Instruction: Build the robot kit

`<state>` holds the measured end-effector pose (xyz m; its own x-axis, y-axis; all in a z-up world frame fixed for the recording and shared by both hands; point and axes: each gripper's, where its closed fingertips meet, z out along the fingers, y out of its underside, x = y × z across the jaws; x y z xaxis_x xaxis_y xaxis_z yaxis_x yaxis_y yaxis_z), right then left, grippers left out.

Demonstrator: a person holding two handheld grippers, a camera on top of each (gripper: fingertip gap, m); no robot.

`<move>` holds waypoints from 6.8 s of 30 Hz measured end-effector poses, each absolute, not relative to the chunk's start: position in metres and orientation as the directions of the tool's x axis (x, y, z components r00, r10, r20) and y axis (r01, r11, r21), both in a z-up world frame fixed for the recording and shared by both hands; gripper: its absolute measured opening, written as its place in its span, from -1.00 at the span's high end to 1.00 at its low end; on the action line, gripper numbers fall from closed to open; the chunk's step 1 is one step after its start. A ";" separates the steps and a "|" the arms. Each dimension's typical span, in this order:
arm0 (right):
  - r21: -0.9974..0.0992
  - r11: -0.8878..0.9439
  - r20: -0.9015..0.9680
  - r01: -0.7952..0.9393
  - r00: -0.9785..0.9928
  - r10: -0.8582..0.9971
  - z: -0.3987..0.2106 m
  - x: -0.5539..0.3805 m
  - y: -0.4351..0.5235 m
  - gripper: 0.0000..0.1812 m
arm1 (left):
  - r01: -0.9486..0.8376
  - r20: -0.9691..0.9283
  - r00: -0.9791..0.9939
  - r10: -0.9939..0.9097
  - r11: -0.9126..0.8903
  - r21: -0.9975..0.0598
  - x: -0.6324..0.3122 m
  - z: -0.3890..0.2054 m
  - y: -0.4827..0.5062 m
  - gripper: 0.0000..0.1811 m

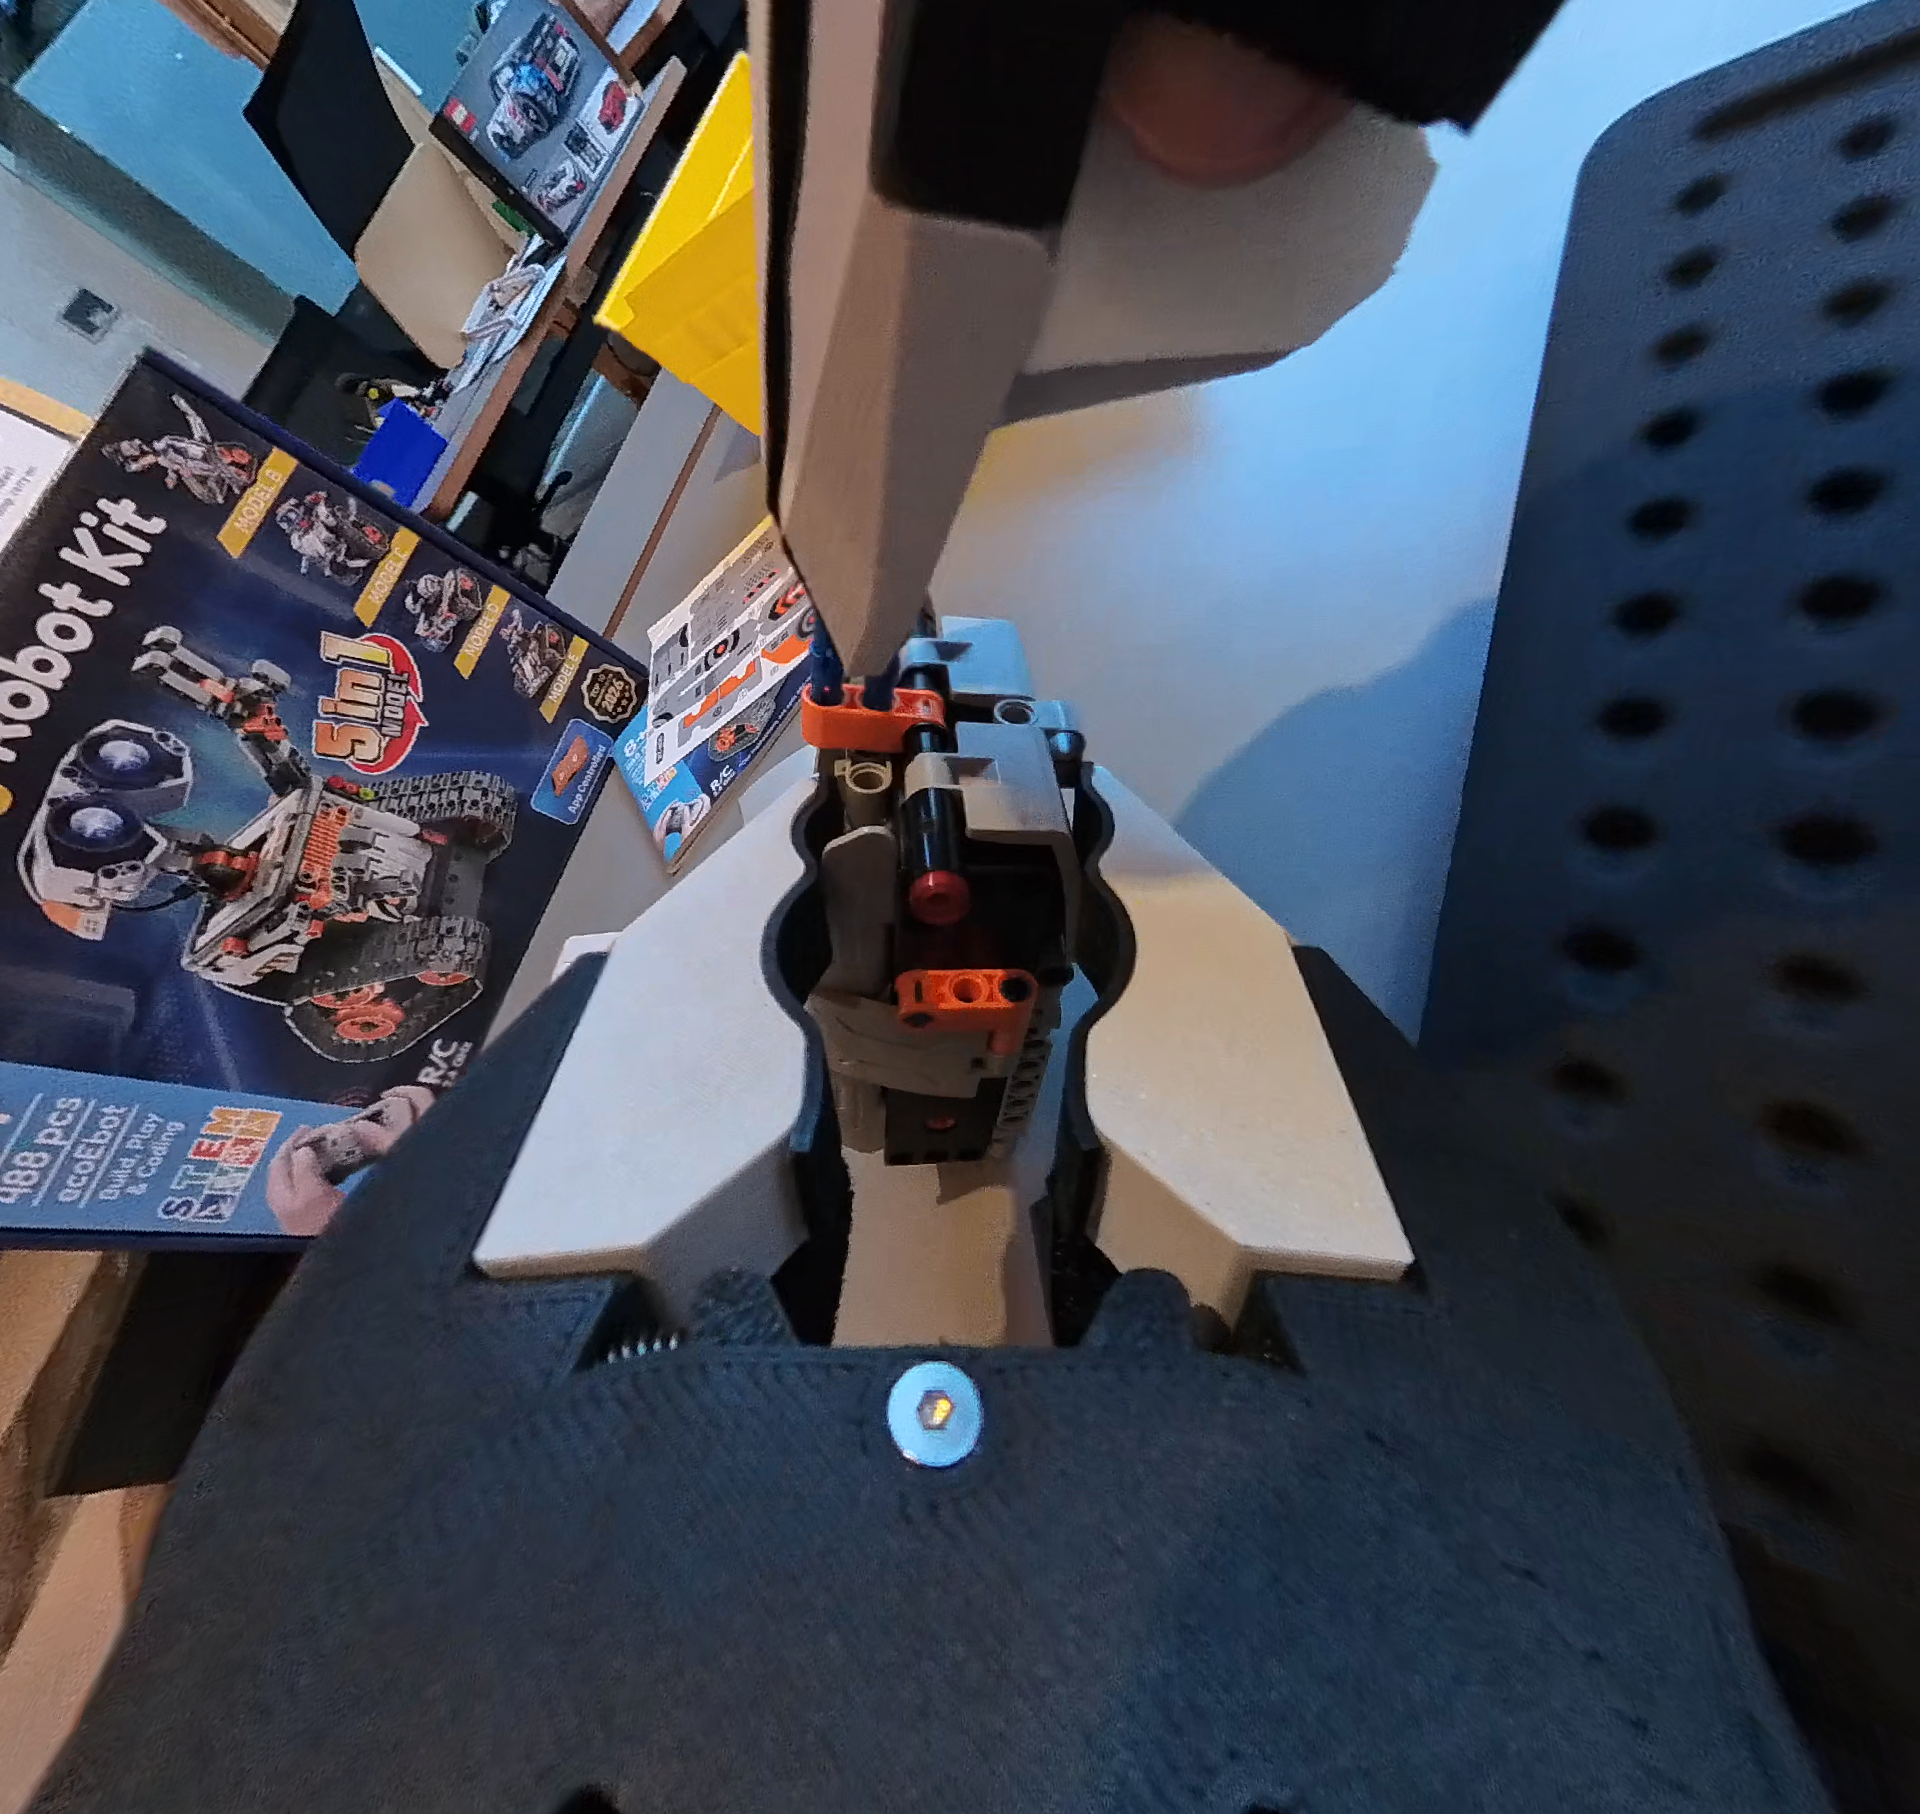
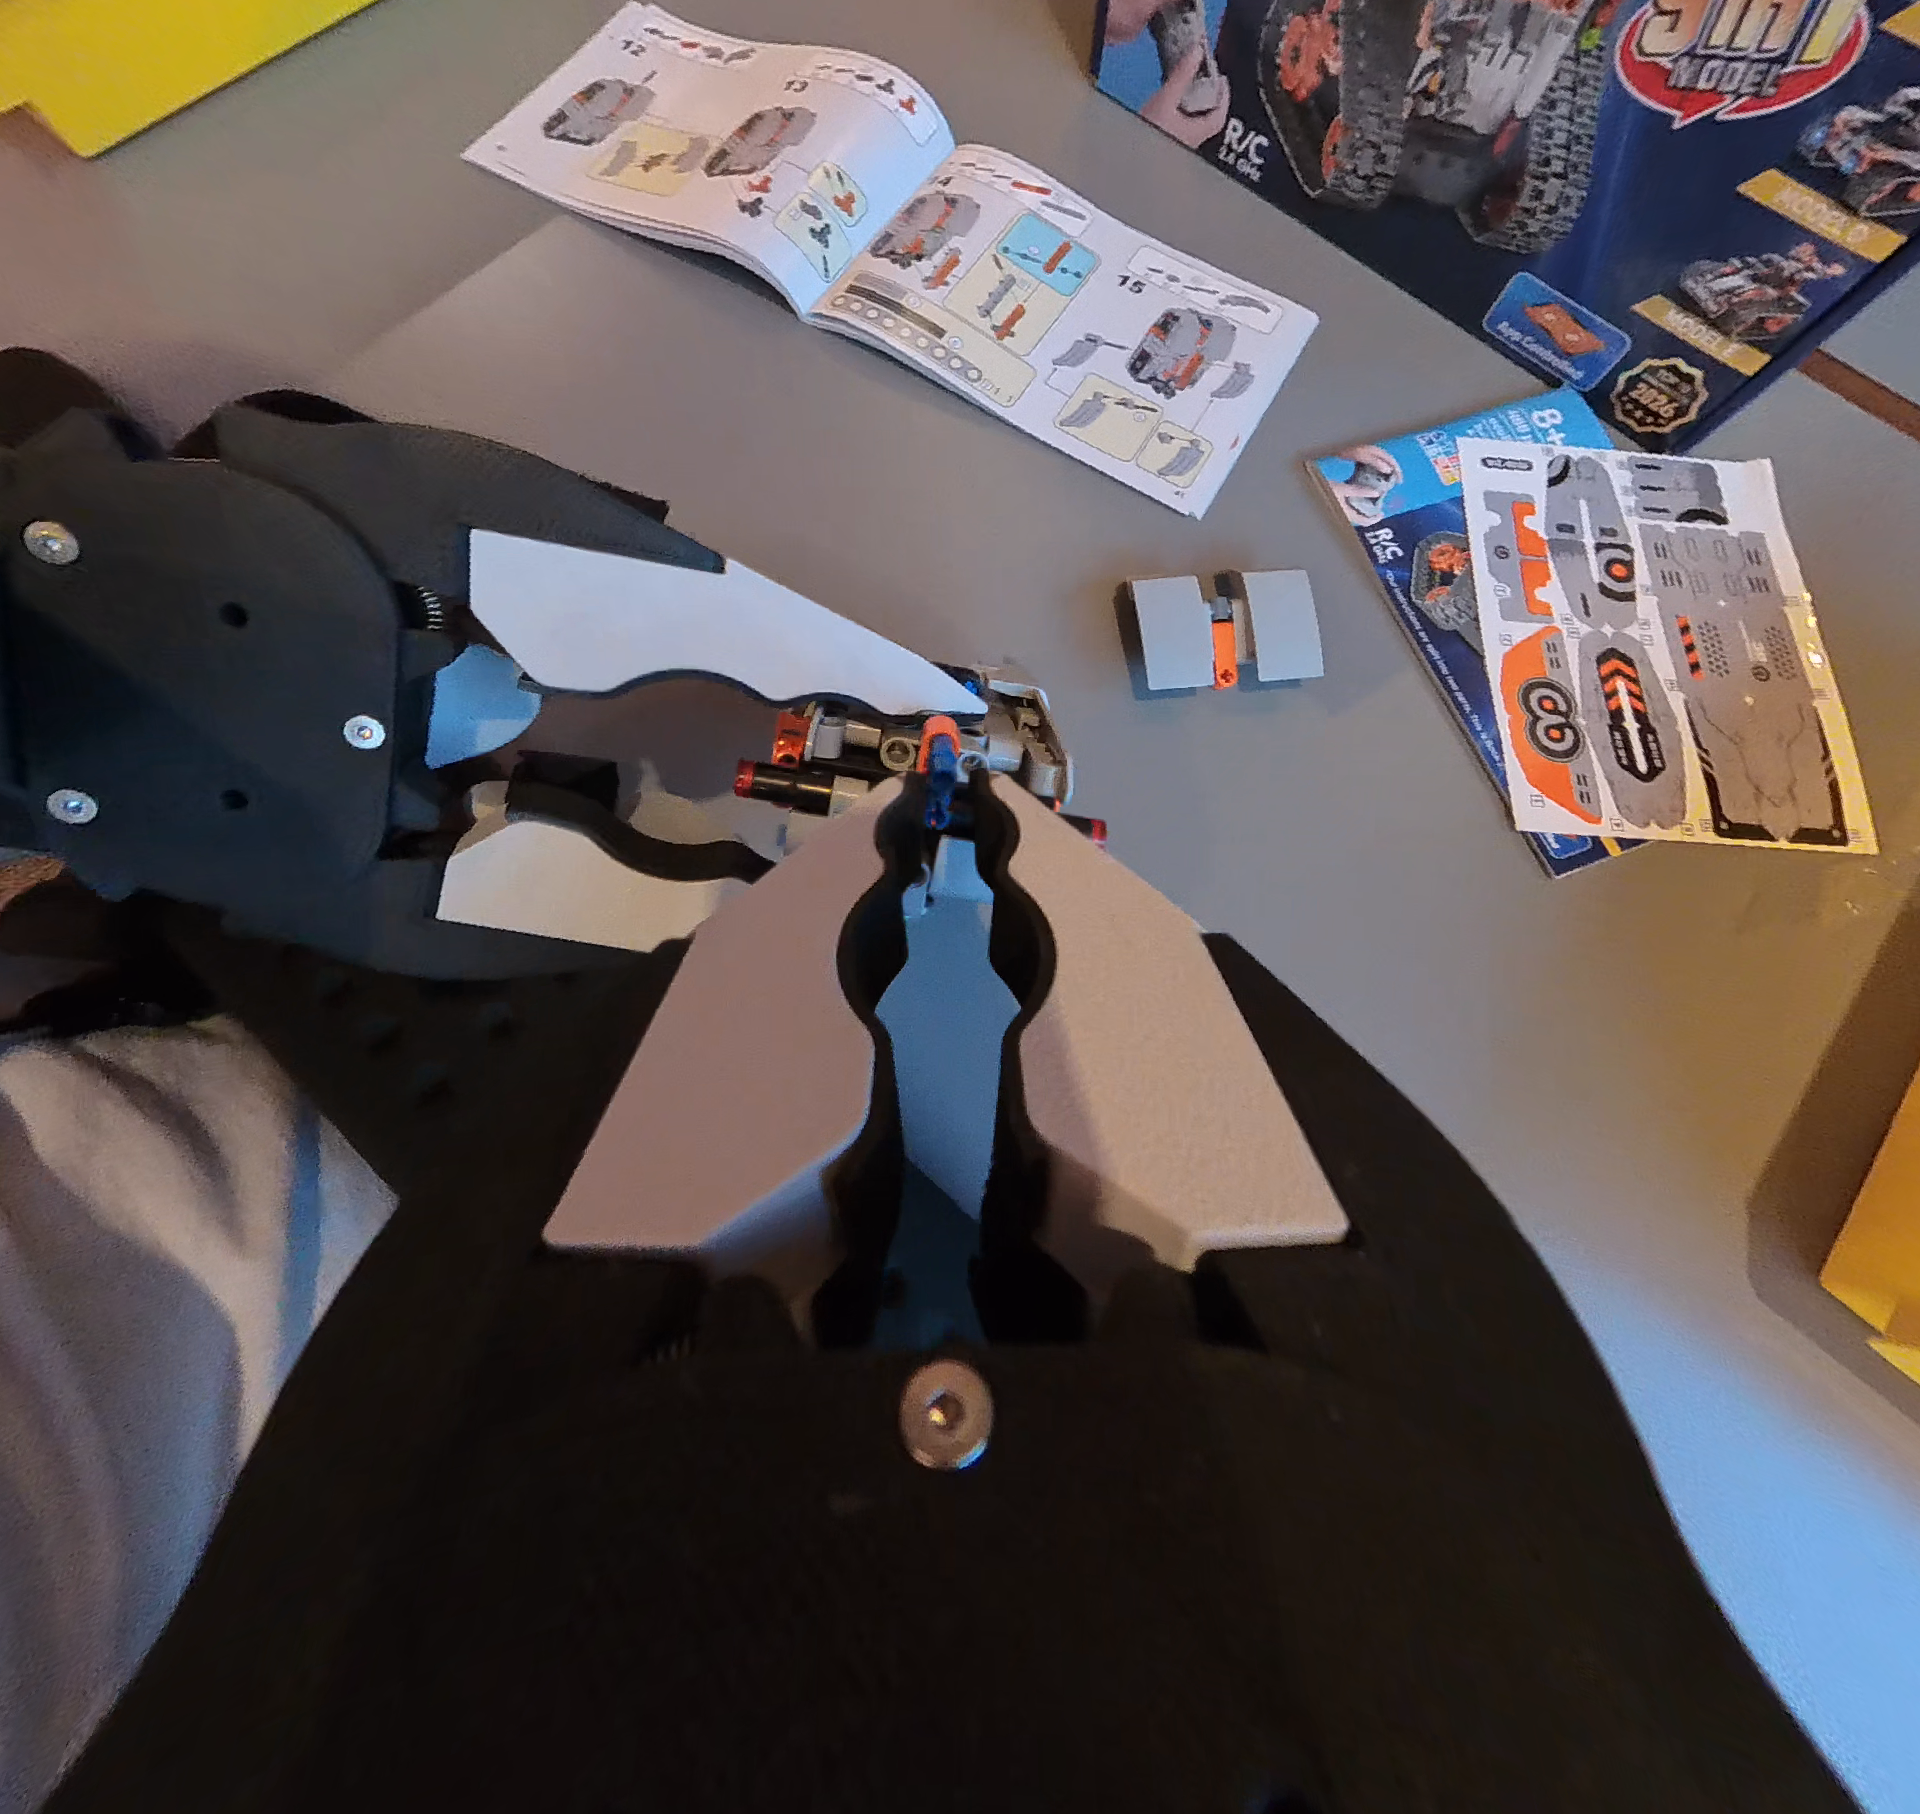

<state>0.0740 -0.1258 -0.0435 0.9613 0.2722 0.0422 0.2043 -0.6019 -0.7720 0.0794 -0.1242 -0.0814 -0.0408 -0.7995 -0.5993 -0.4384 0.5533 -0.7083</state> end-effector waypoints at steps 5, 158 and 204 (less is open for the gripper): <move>-0.772 -0.598 0.003 0.217 0.942 0.337 -0.047 0.069 -0.127 0.95 | -0.446 -0.629 -0.049 -0.776 0.581 -0.681 0.076 -0.084 -0.124 0.52; -0.980 -0.063 0.140 0.188 0.880 0.454 -0.006 0.054 -0.064 1.00 | -0.215 0.158 0.125 -0.979 -0.182 -0.959 0.069 -0.067 -0.062 0.53; -0.241 -0.819 -0.070 0.521 0.832 0.550 -0.050 0.050 -0.050 0.96 | -0.303 -0.008 0.124 -0.992 -0.030 -0.952 0.071 -0.084 -0.069 0.47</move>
<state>0.0501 -0.0502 -0.0502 0.8325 0.5496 -0.0698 0.5207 -0.8191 -0.2407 0.0714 -0.0689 -0.0844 0.1244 -0.9922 -0.0082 -0.3034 -0.0302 -0.9524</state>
